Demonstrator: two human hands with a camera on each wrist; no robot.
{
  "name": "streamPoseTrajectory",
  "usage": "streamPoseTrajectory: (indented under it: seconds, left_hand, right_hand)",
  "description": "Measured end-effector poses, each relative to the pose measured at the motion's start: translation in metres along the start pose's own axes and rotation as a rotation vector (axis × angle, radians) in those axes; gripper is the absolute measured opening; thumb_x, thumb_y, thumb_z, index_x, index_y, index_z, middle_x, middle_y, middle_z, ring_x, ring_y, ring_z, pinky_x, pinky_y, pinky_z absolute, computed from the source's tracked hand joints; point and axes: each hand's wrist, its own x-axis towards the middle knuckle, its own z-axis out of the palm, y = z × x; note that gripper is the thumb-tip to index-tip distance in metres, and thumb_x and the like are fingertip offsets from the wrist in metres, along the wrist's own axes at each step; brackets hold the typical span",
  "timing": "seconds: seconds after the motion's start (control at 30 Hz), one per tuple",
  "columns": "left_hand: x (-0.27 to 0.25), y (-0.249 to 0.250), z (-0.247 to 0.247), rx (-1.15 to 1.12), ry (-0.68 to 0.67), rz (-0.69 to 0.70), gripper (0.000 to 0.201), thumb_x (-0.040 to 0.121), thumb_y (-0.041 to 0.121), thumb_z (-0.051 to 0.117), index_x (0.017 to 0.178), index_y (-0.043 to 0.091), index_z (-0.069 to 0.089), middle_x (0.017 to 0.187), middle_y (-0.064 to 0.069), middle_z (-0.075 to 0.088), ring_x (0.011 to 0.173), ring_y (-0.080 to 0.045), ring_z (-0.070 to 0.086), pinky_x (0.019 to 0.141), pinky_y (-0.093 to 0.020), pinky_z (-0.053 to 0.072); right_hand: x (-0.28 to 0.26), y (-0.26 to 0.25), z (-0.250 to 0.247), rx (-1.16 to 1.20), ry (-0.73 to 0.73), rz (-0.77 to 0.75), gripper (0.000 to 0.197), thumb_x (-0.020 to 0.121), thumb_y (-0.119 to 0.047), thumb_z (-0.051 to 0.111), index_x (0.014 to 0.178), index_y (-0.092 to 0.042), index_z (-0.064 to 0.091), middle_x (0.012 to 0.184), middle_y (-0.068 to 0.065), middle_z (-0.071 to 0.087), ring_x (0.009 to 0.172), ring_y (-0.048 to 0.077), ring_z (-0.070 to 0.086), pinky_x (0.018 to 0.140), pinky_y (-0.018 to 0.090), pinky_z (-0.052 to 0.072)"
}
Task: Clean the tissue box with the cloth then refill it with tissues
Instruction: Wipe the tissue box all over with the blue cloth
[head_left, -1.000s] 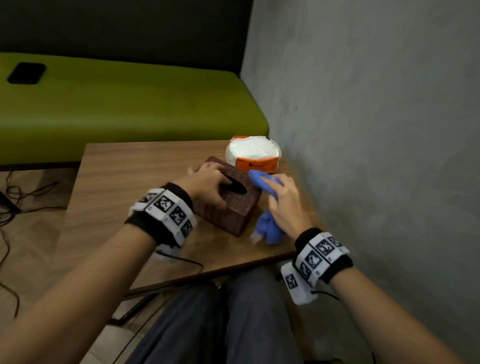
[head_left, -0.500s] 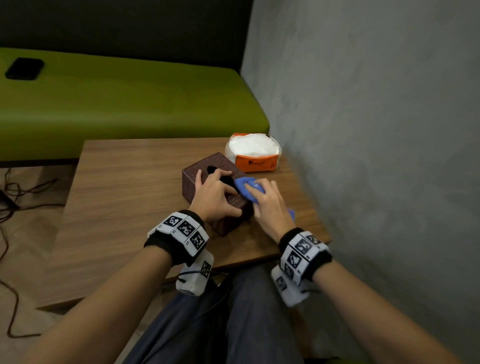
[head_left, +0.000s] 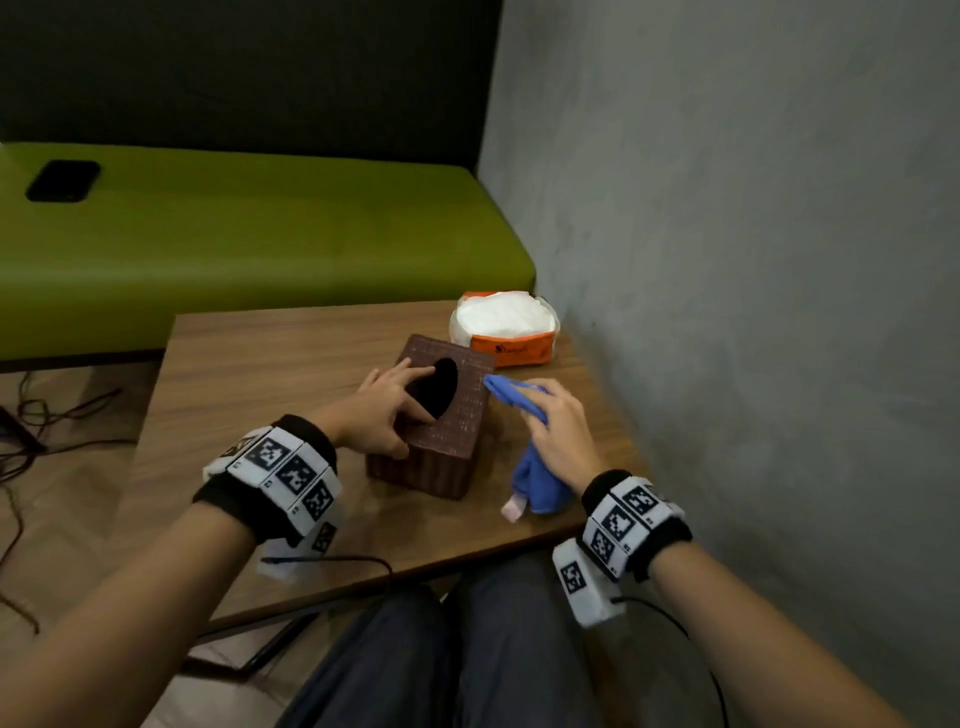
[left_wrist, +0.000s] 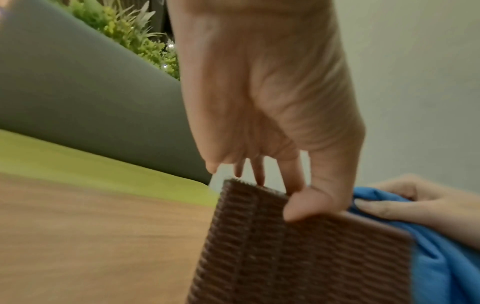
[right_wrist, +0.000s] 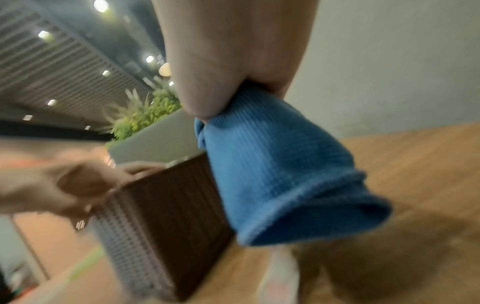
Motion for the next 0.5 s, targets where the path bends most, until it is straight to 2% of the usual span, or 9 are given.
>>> streamPoseTrajectory:
  seconds: [0.03, 0.1, 0.17, 0.2, 0.23, 0.3, 0.4, 0.43, 0.5]
  left_hand:
    - [0.000, 0.000, 0.000, 0.040, -0.002, -0.019, 0.051, 0.077, 0.016, 0.066, 0.127, 0.021, 0.055, 0.158, -0.001, 0.003, 0.146, -0.022, -0.008, 0.119, -0.048, -0.004]
    - [0.002, 0.012, 0.008, 0.075, 0.037, -0.086, 0.061, 0.075, 0.037, 0.065, 0.132, 0.020, 0.049, 0.158, -0.004, 0.002, 0.146, -0.024, -0.008, 0.116, -0.054, -0.004]
    - [0.006, 0.037, 0.030, 0.059, 0.144, -0.208, 0.092, 0.070, 0.060, 0.060, 0.142, 0.011, 0.031, 0.157, -0.010, 0.005, 0.146, -0.028, -0.003, 0.113, -0.058, -0.003]
    - [0.008, 0.051, 0.043, 0.061, 0.209, -0.264, 0.104, 0.069, 0.065, 0.059, 0.146, 0.006, 0.020, 0.155, -0.014, 0.011, 0.145, -0.030, 0.004, 0.113, -0.060, -0.001]
    - [0.009, 0.063, 0.057, 0.080, 0.273, -0.306, 0.110, 0.069, 0.065, 0.059, 0.147, 0.003, 0.011, 0.151, -0.017, 0.020, 0.143, -0.031, 0.014, 0.112, -0.061, 0.000]
    - [0.012, 0.068, 0.075, 0.113, 0.400, -0.343, 0.099, 0.076, 0.048, 0.060, 0.147, 0.005, 0.005, 0.139, -0.017, 0.037, 0.133, -0.032, 0.031, 0.113, -0.059, 0.002]
    - [0.016, 0.046, 0.060, -0.038, 0.463, -0.284, 0.082, 0.077, 0.024, 0.062, 0.146, 0.015, 0.020, 0.135, -0.013, 0.046, 0.130, -0.029, 0.037, 0.117, -0.050, 0.003]
    - [0.017, 0.038, 0.050, -0.149, 0.462, -0.235, 0.082, 0.075, 0.023, 0.066, 0.145, 0.016, 0.025, 0.137, -0.012, 0.047, 0.131, -0.028, 0.039, 0.118, -0.049, 0.008]
    - [0.015, 0.032, 0.028, -0.542, 0.458, -0.131, 0.085, 0.067, 0.026, 0.075, 0.141, 0.016, 0.035, 0.134, -0.010, 0.053, 0.120, -0.018, 0.054, 0.111, -0.042, 0.035]
  right_hand:
    - [-0.004, 0.000, 0.005, -0.013, -0.025, -0.012, 0.034, 0.086, 0.004, 0.051, 0.118, -0.004, 0.059, 0.118, 0.017, 0.056, 0.110, 0.032, 0.051, 0.095, 0.031, 0.036]
    - [-0.011, -0.004, 0.015, -0.005, -0.034, -0.044, 0.034, 0.086, 0.003, 0.052, 0.118, -0.005, 0.059, 0.120, 0.016, 0.056, 0.110, 0.032, 0.051, 0.096, 0.035, 0.038]
    - [-0.015, -0.006, 0.020, 0.013, -0.011, -0.047, 0.036, 0.086, 0.003, 0.051, 0.120, -0.006, 0.058, 0.121, 0.016, 0.056, 0.111, 0.031, 0.051, 0.097, 0.034, 0.039]
    - [-0.016, -0.008, 0.023, 0.015, 0.010, -0.043, 0.038, 0.085, 0.003, 0.051, 0.121, -0.007, 0.057, 0.122, 0.015, 0.056, 0.111, 0.030, 0.050, 0.097, 0.031, 0.038]
    - [-0.019, -0.010, 0.024, 0.012, 0.032, -0.036, 0.039, 0.085, 0.004, 0.051, 0.122, -0.007, 0.057, 0.122, 0.014, 0.055, 0.111, 0.029, 0.050, 0.096, 0.027, 0.036]
    - [-0.023, -0.013, 0.025, 0.007, 0.062, -0.022, 0.041, 0.086, 0.004, 0.050, 0.124, -0.008, 0.055, 0.125, 0.013, 0.054, 0.113, 0.027, 0.048, 0.095, 0.020, 0.030]
    - [-0.020, -0.012, 0.019, 0.011, 0.168, -0.012, 0.041, 0.086, 0.004, 0.050, 0.126, -0.008, 0.054, 0.128, 0.014, 0.052, 0.113, 0.029, 0.046, 0.095, 0.016, 0.027]
    - [-0.015, -0.013, 0.016, 0.029, 0.244, -0.012, 0.040, 0.086, 0.004, 0.050, 0.124, -0.006, 0.055, 0.127, 0.016, 0.054, 0.112, 0.031, 0.047, 0.094, 0.016, 0.028]
    - [-0.007, -0.025, 0.012, 0.051, 0.400, -0.055, 0.038, 0.084, 0.001, 0.047, 0.121, -0.003, 0.057, 0.123, 0.021, 0.057, 0.107, 0.031, 0.047, 0.092, 0.022, 0.032]
